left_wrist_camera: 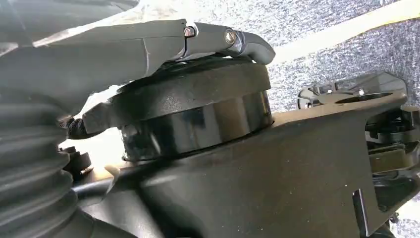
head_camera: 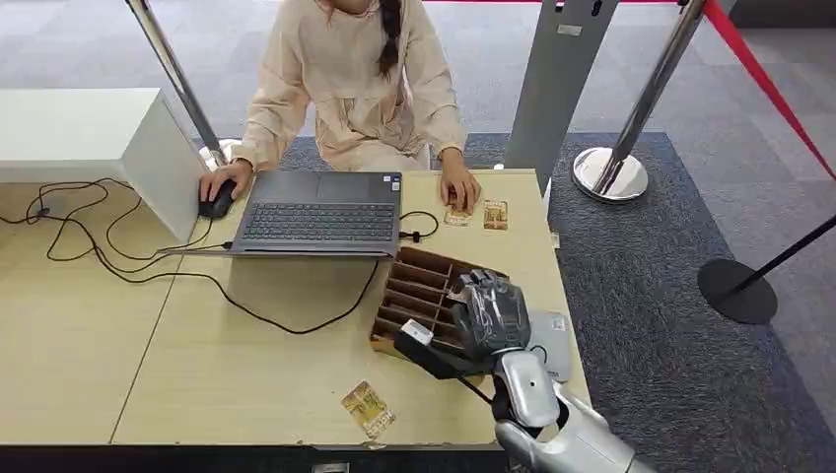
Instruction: Pass the card to the sensor for recognition and then transmit it.
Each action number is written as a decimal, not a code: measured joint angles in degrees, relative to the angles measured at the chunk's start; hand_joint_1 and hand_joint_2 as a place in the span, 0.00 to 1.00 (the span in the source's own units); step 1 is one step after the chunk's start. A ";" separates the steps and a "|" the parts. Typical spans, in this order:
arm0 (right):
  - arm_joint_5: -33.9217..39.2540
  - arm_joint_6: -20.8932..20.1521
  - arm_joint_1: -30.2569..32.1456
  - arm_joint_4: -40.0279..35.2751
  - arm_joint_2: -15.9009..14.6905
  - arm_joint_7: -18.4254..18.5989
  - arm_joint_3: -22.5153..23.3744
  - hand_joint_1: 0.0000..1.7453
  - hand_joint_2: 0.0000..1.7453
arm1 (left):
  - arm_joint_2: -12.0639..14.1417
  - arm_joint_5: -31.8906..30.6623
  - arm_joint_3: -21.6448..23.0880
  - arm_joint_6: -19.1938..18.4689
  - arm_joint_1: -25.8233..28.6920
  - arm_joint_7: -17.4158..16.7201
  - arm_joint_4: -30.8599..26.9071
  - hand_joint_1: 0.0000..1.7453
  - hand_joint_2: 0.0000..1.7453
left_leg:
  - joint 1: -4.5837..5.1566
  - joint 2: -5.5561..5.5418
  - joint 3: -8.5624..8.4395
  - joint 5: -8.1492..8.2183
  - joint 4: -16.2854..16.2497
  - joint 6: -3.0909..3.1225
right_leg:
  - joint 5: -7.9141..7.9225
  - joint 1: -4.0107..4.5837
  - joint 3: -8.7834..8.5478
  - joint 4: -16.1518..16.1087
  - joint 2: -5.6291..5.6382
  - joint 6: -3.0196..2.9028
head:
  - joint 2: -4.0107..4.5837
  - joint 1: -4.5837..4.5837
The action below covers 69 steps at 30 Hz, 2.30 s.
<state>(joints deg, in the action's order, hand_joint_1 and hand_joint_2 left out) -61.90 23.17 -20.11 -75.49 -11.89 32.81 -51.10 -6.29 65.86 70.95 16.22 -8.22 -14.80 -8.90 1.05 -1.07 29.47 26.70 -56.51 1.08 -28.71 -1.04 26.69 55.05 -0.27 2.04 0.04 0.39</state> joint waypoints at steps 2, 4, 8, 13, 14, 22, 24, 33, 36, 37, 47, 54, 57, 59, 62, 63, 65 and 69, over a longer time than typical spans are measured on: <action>0.00 -0.02 0.08 0.02 0.11 0.00 -0.04 0.43 1.00 | 0.00 0.04 0.00 0.00 0.02 0.11 0.00 0.00 1.00 | 0.00 0.00 0.00 0.00 0.00 0.00 | 0.00 0.00 0.00 0.00 0.00 0.00 | 0.00 0.00; 0.00 -0.09 0.13 0.02 0.17 0.00 -0.07 0.45 1.00 | 0.00 0.04 0.00 0.00 0.03 0.13 0.00 0.00 1.00 | 0.00 0.00 0.00 0.00 0.00 0.00 | 0.00 0.00 0.00 0.00 0.00 0.00 | 0.00 0.00; -0.04 -0.61 0.14 -0.02 0.20 0.00 -0.07 0.47 1.00 | 0.02 0.07 0.00 -0.02 0.06 0.55 0.00 0.00 1.00 | 0.00 0.00 0.00 0.00 0.00 0.00 | 0.00 0.00 0.00 0.00 0.00 0.00 | 0.00 0.00; -0.35 -1.01 0.14 -0.33 0.20 0.07 -0.07 0.47 1.00 | 0.02 0.07 0.00 -0.02 0.09 0.72 0.00 0.00 1.00 | 0.01 0.00 0.00 0.00 0.00 0.00 | 0.00 -0.01 0.00 0.00 0.00 0.00 | 0.00 0.00; -0.35 -1.05 0.14 -0.33 0.20 0.09 -0.09 0.47 1.00 | 0.00 0.07 0.00 -0.02 0.10 0.79 0.00 0.00 1.00 | 0.01 0.00 0.00 0.00 0.00 0.00 | 0.00 -0.01 0.00 0.00 0.00 0.00 | 0.00 0.02; -0.35 -1.22 0.13 -0.46 0.20 0.20 -0.07 0.45 1.00 | 0.04 -0.31 0.00 -0.24 0.25 1.73 0.17 0.00 1.00 | 0.01 -0.01 0.00 -0.01 0.00 0.00 | 0.00 -0.01 0.00 0.00 0.00 0.00 | 0.00 0.00; -0.35 -1.25 0.14 -0.46 0.20 0.22 -0.07 0.43 1.00 | 0.11 -0.35 0.00 -0.39 0.29 1.86 0.17 0.00 1.00 | 0.01 -0.01 0.00 -0.01 0.00 0.00 | 0.00 -0.01 0.00 0.00 0.00 0.00 | 0.00 0.00; -0.13 -2.47 0.11 -0.61 0.17 0.66 -0.09 0.18 1.00 | 0.31 -0.83 0.02 -0.98 0.47 2.91 0.17 0.00 1.00 | 0.01 -0.01 0.01 -0.01 0.00 0.00 | 0.00 -0.01 0.00 0.00 0.00 0.00 | 0.00 0.00; 0.00 -3.04 0.07 -0.61 0.20 0.90 -0.09 0.18 1.00 | 0.35 -0.81 0.00 -1.03 0.47 2.91 0.17 0.00 1.00 | 0.01 -0.01 0.01 -0.01 0.00 0.00 | 0.00 -0.01 0.00 0.01 0.00 0.00 | 0.00 0.00; 0.02 -3.17 0.06 -0.61 0.20 0.90 -0.09 0.18 1.00 | 0.35 -0.81 0.00 -1.03 0.47 2.91 0.17 0.00 1.00 | 0.01 -0.01 0.01 -0.01 0.00 0.00 | 0.00 -0.01 0.00 0.01 0.00 0.00 | 0.00 0.00; 0.48 -3.69 -0.01 -0.59 0.20 1.14 -0.22 0.21 1.00 | 0.35 -0.63 0.02 -1.05 0.49 2.91 0.17 0.00 0.00 | 0.01 -0.01 0.00 -0.01 0.00 0.00 | 0.00 -0.01 0.00 0.01 0.00 0.00 | 0.00 0.00; 0.70 -3.50 -0.01 -0.57 0.20 1.16 -0.46 0.30 1.00 | 0.37 -0.66 0.04 -1.07 0.62 3.19 0.17 0.00 0.00 | 0.01 0.01 0.00 -0.01 0.00 0.00 | 0.00 -0.01 0.00 0.01 0.00 0.00 | 0.00 0.00; 0.72 -3.39 -0.01 -0.55 0.20 1.16 -0.55 0.37 1.00 | 0.39 -0.66 0.04 -1.07 0.71 3.50 0.17 0.00 0.00 | 0.01 0.01 0.00 -0.01 0.00 0.00 | 0.00 -0.01 0.00 0.00 0.00 0.00 | 0.00 0.00; 0.79 -3.32 -0.02 -0.52 0.22 1.16 -0.59 0.38 1.00 | 0.39 -0.63 0.04 -1.07 0.72 3.56 0.17 0.00 0.00 | 0.01 0.01 0.00 -0.01 0.00 0.00 | 0.00 -0.01 0.00 0.00 0.00 0.00 | 0.00 0.00; 0.81 -3.17 -0.09 -0.28 0.22 1.11 -0.72 0.36 1.00 | 0.39 -0.63 0.04 -1.09 0.76 3.63 0.17 0.00 0.00 | 0.00 0.00 0.03 -0.01 0.01 0.00 | 0.00 0.00 0.01 0.00 0.00 0.00 | 0.00 0.00; 0.85 -3.13 -0.19 -0.15 0.22 1.11 -0.83 0.35 1.00 | 0.37 -0.63 0.11 -1.07 0.79 3.67 0.15 0.00 0.00 | 0.00 0.01 0.04 -0.01 0.01 0.00 | 0.00 0.00 0.03 0.00 0.00 0.00 | 0.00 0.00; 0.85 -2.95 -0.46 0.24 0.30 1.11 -1.09 0.34 1.00 | 0.35 -0.61 0.39 -1.07 0.81 3.72 0.15 0.00 0.00 | 0.00 0.01 0.04 -0.01 0.00 0.00 | 0.00 0.00 0.04 0.00 0.00 0.00 | 0.00 0.00; 0.85 -2.78 -0.57 0.55 0.44 1.11 -1.33 0.33 1.00 | 0.42 -0.48 0.48 -1.09 0.79 3.72 0.17 0.00 0.00 | 0.00 0.01 0.03 -0.01 0.00 0.00 | 0.00 -0.01 0.03 0.01 0.00 0.00 | 0.00 0.02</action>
<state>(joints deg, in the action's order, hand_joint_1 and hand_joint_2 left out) -61.05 20.39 -20.68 -74.95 -11.45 33.92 -52.43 -5.88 65.37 71.43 15.12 -7.42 -11.08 -8.72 1.05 -1.06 29.50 26.68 -56.51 1.08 -28.70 -1.05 26.72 55.05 -0.27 2.04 0.04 0.42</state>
